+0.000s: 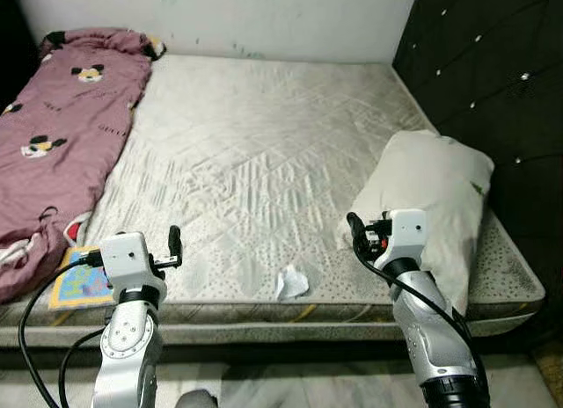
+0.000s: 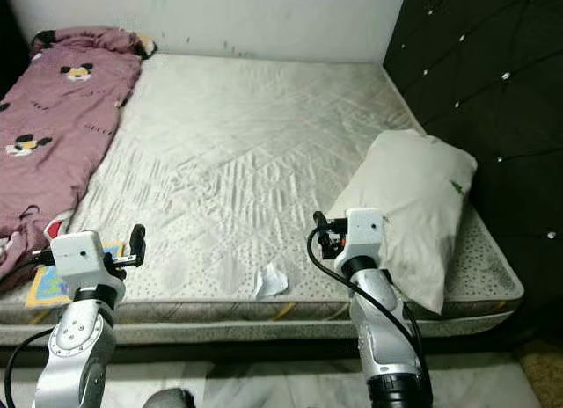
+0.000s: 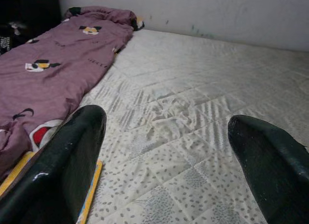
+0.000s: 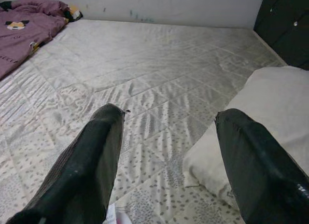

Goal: Clean up the room

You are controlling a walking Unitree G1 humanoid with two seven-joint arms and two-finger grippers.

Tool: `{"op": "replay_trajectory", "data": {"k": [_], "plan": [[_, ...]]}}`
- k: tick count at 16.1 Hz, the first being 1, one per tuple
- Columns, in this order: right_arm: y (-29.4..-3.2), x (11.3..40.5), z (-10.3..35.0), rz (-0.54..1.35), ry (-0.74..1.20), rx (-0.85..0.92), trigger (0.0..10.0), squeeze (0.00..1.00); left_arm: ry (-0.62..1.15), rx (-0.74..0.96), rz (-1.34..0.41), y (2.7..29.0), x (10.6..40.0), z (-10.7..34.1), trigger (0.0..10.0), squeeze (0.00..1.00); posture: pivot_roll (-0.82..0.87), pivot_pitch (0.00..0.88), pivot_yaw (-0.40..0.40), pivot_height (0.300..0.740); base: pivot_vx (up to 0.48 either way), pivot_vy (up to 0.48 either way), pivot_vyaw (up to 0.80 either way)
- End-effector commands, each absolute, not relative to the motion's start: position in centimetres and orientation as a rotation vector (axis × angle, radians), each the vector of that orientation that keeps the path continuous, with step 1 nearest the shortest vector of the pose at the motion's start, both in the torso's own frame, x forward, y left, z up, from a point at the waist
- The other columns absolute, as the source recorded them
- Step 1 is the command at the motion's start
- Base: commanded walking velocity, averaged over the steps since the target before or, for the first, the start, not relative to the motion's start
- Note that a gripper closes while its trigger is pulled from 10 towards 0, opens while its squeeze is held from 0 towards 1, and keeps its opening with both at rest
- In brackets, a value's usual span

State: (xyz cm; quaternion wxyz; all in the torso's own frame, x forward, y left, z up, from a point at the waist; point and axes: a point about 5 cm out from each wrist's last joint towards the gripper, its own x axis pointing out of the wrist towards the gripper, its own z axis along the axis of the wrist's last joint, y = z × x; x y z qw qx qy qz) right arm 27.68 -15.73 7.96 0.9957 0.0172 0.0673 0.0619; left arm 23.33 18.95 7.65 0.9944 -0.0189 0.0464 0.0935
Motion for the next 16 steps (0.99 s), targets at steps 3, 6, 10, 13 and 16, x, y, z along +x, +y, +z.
{"op": "replay_trajectory", "data": {"k": [3, 6, 10, 13, 16], "plan": [[-16.14, 27.98, 8.13, 0.114, 0.140, 0.037, 10.0, 0.00, 0.096, -0.041, 0.179, 18.78, 23.57, 7.65, 10.0, 0.00, -0.03, 0.000, -0.060, 0.740, 0.300, 0.000, 0.00], [-16.12, 28.00, 8.14, 0.114, 0.140, 0.038, 10.0, 0.00, 0.096, -0.039, 0.178, 18.80, 23.59, 7.64, 10.0, 0.00, -0.03, 0.000, -0.060, 0.740, 0.319, 0.000, 0.00], [-16.12, 28.12, 8.14, 0.114, 0.139, 0.039, 10.0, 0.00, 0.095, -0.036, 0.178, 18.80, 23.73, 7.64, 10.0, 0.00, -0.03, 0.000, -0.061, 0.740, 0.316, 0.000, 0.00], [-16.14, 28.15, 8.10, 0.116, 0.139, 0.039, 10.0, 0.00, 0.093, -0.040, 0.188, 18.85, 23.73, 7.62, 10.0, 0.00, -0.03, 0.000, -0.062, 0.740, 0.207, 0.000, 0.00], [-16.11, 28.12, 8.10, 0.118, 0.140, 0.037, 10.0, 0.00, 0.093, -0.039, 0.179, 18.78, 23.74, 7.61, 10.0, 0.00, -0.03, 0.000, -0.061, 0.740, 0.000, 0.000, 0.00]]}}
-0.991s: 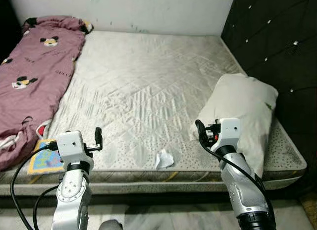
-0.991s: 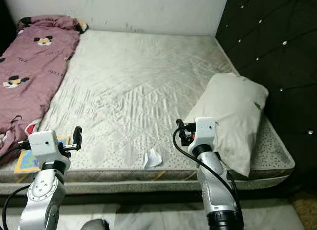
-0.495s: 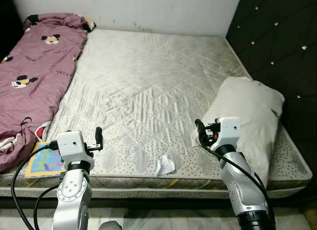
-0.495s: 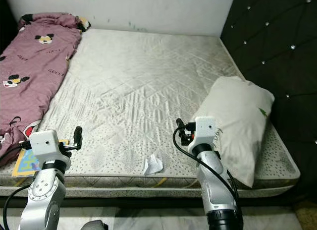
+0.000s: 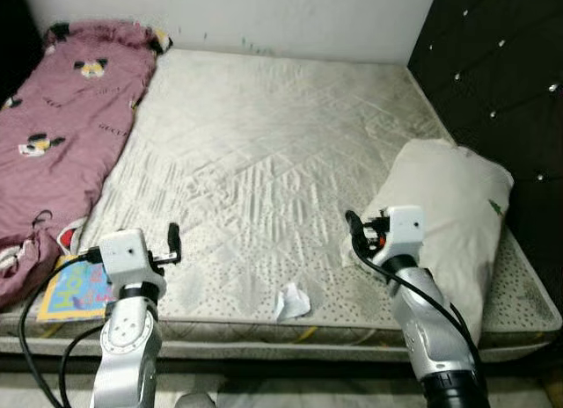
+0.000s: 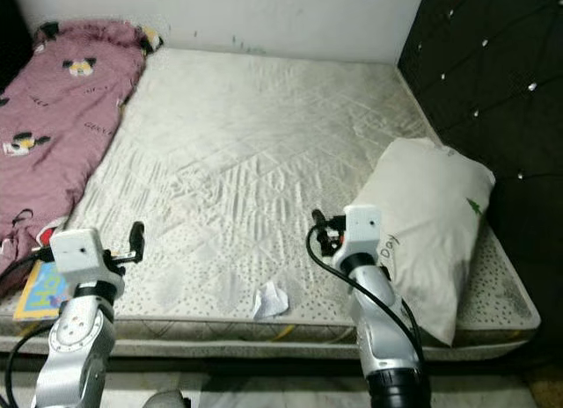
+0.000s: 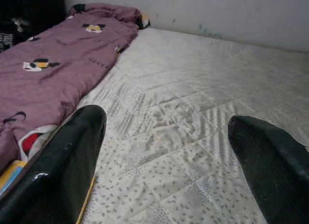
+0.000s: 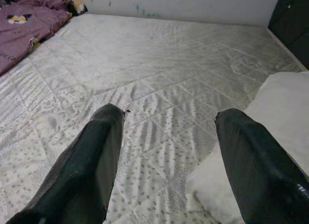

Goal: Clean up the room

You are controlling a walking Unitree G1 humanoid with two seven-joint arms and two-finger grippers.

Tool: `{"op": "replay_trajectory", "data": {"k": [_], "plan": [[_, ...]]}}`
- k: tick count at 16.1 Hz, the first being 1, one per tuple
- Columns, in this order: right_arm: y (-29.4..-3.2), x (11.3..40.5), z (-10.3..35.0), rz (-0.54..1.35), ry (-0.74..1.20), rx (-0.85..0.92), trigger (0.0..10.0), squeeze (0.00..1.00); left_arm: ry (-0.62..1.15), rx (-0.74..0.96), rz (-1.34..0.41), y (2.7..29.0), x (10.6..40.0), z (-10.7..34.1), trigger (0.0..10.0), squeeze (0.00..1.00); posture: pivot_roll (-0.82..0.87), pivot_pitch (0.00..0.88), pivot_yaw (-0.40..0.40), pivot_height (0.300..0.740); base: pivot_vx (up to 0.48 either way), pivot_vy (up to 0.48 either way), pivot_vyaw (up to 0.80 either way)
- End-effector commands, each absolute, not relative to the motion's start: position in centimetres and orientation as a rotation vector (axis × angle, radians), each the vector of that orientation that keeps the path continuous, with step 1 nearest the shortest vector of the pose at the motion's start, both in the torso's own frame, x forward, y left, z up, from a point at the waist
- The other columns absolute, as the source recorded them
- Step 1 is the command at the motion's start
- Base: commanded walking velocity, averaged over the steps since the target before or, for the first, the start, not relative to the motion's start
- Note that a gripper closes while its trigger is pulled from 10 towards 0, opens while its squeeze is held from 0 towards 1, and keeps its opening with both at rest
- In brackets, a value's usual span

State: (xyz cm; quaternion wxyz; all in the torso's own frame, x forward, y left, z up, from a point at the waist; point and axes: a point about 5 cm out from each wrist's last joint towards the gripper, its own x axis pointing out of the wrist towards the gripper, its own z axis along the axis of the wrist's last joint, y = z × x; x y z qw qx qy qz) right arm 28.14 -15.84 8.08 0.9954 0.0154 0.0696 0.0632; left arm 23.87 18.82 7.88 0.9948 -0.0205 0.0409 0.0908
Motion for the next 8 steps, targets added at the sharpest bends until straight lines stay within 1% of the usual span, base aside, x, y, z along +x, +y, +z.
{"op": "replay_trajectory", "data": {"k": [1, 2, 5, 8], "plan": [[-16.12, 28.12, 8.09, 0.120, 0.140, 0.034, 10.0, 0.00, 0.095, -0.040, 0.179, 18.75, 23.74, 7.57, 10.0, 0.00, -0.03, 0.000, -0.063, 0.740, 0.000, 0.000, 0.00], [-16.05, 28.12, 8.12, 0.127, 0.138, 0.026, 10.0, 0.00, 0.095, -0.043, 0.176, 18.69, 23.75, 7.57, 10.0, 0.00, -0.03, 0.000, -0.064, 0.740, 0.000, 0.000, 0.00], [-16.03, 28.11, 8.10, 0.130, 0.141, 0.020, 10.0, 0.00, 0.096, -0.049, 0.173, 18.61, 23.76, 7.55, 10.0, 0.00, -0.03, 0.000, -0.065, 0.740, 0.000, 0.000, 0.77], [-16.08, 28.13, 8.07, 0.127, 0.143, 0.028, 10.0, 0.00, 0.096, -0.052, 0.173, 18.60, 23.76, 7.54, 10.0, 0.00, -0.03, 0.000, -0.066, 0.740, 0.000, 0.000, 0.00]]}}
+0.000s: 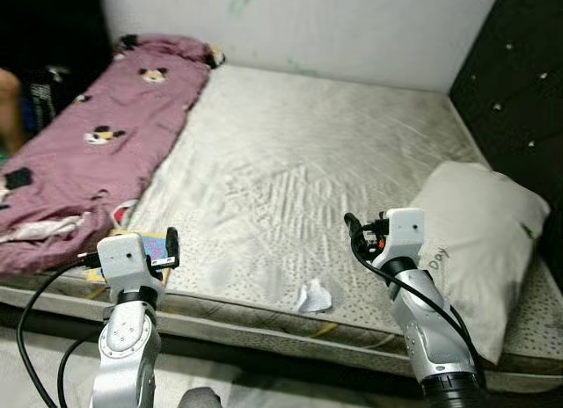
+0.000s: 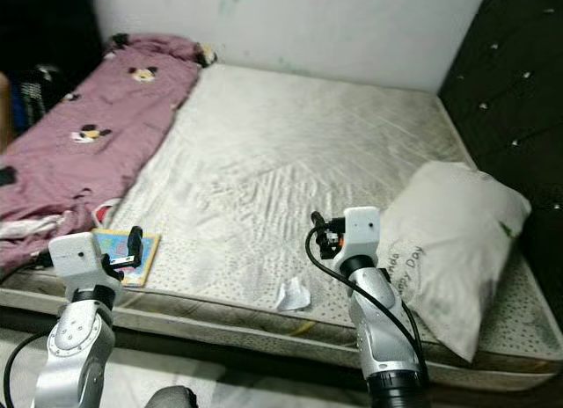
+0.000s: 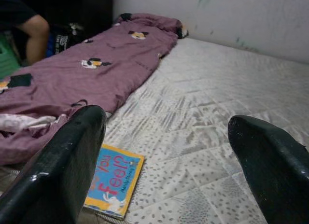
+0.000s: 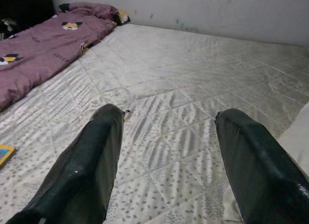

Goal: Clean up the room

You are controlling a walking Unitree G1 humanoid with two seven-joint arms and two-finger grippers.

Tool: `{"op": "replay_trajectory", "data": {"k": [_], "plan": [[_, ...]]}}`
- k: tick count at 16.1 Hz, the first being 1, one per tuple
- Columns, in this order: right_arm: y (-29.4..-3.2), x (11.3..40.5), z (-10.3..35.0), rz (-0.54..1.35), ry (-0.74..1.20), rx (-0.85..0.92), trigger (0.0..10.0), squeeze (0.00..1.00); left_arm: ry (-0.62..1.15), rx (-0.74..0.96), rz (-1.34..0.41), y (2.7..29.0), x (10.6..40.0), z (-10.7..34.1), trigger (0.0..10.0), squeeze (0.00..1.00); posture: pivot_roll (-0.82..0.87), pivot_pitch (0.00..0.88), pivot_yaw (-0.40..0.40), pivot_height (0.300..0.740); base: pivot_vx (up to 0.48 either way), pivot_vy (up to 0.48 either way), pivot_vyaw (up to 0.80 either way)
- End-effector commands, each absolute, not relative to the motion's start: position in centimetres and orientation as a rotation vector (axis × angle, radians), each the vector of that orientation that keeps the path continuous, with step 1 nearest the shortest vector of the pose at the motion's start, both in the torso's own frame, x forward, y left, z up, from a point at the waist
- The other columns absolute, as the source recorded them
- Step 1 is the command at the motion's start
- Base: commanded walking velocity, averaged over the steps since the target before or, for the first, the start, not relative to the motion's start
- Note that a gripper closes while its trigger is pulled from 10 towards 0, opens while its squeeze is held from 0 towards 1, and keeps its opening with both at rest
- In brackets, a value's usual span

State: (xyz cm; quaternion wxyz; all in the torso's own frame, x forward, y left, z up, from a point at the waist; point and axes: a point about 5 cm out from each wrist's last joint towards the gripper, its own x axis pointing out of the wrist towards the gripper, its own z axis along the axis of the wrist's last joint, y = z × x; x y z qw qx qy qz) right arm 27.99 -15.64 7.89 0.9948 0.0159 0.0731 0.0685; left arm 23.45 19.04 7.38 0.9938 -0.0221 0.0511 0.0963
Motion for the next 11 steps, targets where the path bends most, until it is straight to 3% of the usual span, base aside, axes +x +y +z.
{"op": "replay_trajectory", "data": {"k": [1, 6, 11], "plan": [[-16.09, 28.13, 8.07, 0.126, 0.144, 0.029, 10.0, 0.00, 0.095, -0.052, 0.173, 18.60, 23.76, 7.55, 10.0, 0.00, -0.03, 0.000, -0.067, 0.740, 0.000, 0.000, 0.00], [-16.11, 28.16, 8.11, 0.126, 0.145, 0.030, 10.0, 0.00, 0.093, -0.063, 0.163, 18.53, 23.81, 7.57, 10.0, 0.00, -0.04, 0.000, -0.064, 0.740, 0.000, 0.000, 0.00], [-16.10, 28.19, 8.14, 0.125, 0.145, 0.031, 10.0, 0.00, 0.093, -0.063, 0.163, 18.55, 23.83, 7.59, 10.0, 0.00, -0.04, 0.000, -0.065, 0.740, 0.244, 0.000, 0.00]]}}
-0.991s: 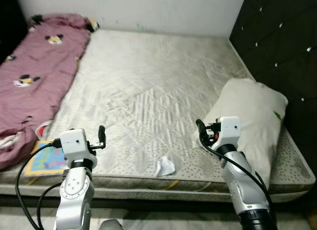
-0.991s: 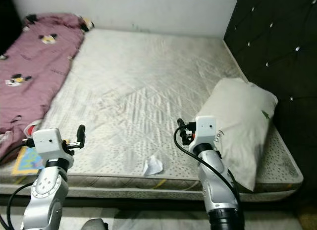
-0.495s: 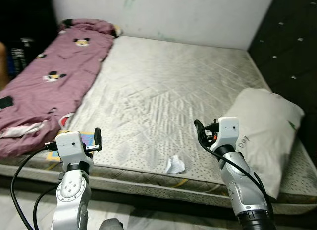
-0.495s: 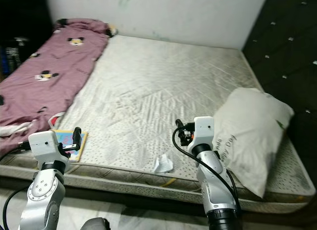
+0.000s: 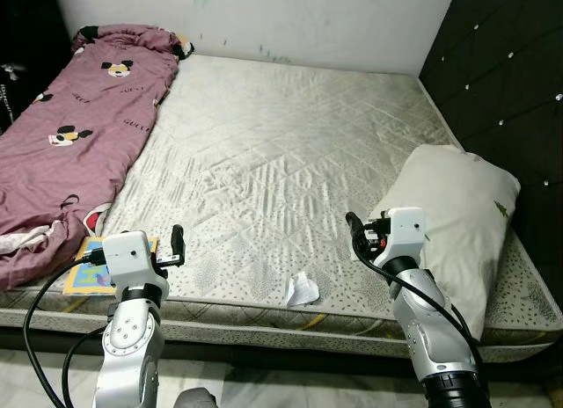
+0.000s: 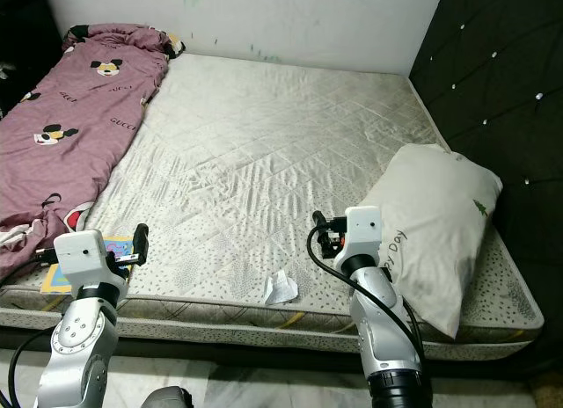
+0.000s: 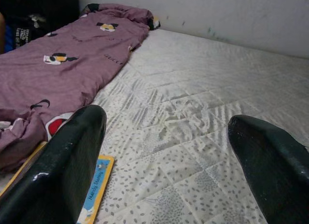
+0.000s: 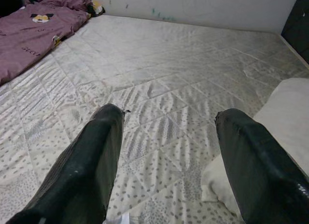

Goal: Clean up the room

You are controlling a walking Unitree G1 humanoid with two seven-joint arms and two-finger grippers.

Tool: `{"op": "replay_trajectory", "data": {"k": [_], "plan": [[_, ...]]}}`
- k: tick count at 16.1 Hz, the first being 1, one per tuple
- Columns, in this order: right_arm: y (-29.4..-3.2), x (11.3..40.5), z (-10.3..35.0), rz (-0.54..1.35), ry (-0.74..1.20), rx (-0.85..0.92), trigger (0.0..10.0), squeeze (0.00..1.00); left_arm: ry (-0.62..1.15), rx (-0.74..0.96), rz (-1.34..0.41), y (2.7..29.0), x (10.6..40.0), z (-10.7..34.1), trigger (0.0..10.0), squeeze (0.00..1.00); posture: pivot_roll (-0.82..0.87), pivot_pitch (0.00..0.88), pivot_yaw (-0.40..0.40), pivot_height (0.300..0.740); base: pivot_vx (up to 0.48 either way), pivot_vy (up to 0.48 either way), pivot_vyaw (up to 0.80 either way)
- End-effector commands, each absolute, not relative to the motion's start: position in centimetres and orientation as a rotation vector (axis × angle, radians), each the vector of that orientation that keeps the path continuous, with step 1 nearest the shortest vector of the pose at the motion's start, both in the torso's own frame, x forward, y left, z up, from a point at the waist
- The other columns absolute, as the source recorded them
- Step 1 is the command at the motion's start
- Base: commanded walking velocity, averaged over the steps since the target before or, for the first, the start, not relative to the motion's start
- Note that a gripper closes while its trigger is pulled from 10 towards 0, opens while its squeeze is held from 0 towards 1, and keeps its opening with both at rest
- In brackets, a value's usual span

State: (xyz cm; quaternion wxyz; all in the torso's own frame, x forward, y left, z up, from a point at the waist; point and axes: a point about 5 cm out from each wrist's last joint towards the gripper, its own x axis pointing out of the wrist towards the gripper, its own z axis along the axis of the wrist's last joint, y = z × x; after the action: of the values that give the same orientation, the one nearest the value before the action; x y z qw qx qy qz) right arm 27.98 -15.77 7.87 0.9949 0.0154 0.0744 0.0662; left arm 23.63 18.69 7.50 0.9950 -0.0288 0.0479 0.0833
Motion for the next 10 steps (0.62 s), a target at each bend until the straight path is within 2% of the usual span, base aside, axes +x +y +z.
{"op": "replay_trajectory", "data": {"k": [1, 10], "plan": [[-16.11, 28.19, 8.14, 0.124, 0.145, 0.032, 10.0, 0.00, 0.093, -0.063, 0.163, 18.55, 23.83, 7.58, 10.0, 0.00, -0.04, 0.000, -0.064, 0.740, 0.244, 0.000, 0.00], [-16.09, 28.26, 8.13, 0.123, 0.145, 0.034, 10.0, 0.00, 0.095, -0.063, 0.161, 18.61, 23.91, 7.57, 10.0, 0.00, -0.04, 0.000, -0.062, 0.740, 0.268, 0.000, 0.00]]}}
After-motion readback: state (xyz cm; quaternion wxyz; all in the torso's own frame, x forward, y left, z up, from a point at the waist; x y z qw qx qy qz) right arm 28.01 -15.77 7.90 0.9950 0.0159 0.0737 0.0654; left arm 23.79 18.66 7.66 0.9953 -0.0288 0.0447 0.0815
